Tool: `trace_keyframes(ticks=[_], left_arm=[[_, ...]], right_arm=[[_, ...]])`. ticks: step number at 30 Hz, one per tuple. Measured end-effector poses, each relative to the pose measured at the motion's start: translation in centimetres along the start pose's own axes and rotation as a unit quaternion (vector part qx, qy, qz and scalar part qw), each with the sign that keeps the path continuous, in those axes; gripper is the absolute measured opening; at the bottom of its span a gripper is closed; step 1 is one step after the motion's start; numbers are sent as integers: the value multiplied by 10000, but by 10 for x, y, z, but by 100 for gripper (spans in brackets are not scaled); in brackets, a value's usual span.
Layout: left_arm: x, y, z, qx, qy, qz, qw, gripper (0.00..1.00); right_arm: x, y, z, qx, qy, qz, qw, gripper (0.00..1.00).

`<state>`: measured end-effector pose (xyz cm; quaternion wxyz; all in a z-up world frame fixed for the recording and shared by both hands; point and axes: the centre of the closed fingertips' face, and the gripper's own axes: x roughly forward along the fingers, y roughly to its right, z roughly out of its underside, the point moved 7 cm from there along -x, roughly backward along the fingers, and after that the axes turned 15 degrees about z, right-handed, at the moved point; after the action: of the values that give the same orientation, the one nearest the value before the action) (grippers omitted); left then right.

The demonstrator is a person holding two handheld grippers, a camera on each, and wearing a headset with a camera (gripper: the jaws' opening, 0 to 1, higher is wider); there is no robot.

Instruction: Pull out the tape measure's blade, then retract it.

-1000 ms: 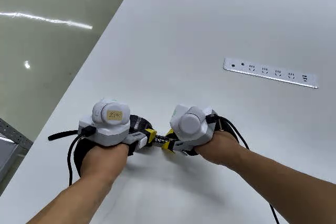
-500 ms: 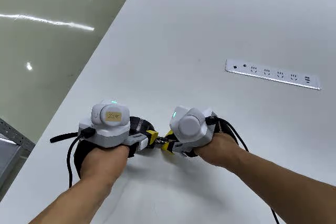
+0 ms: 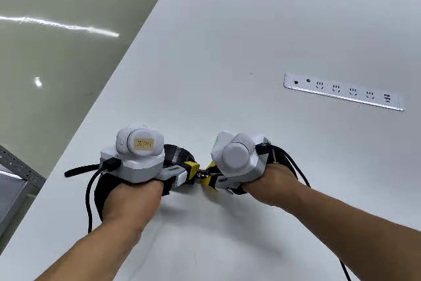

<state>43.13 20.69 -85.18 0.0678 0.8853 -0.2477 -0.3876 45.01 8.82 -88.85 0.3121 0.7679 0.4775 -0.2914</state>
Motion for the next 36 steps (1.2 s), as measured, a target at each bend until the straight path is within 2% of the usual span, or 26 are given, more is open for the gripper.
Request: trace_keyframes(ticks=[36], left_arm=[[1,-2,0,55,-39,-34,10000,53]], right_arm=[[6,-3,-11,-226,-39,-33,9997,13]])
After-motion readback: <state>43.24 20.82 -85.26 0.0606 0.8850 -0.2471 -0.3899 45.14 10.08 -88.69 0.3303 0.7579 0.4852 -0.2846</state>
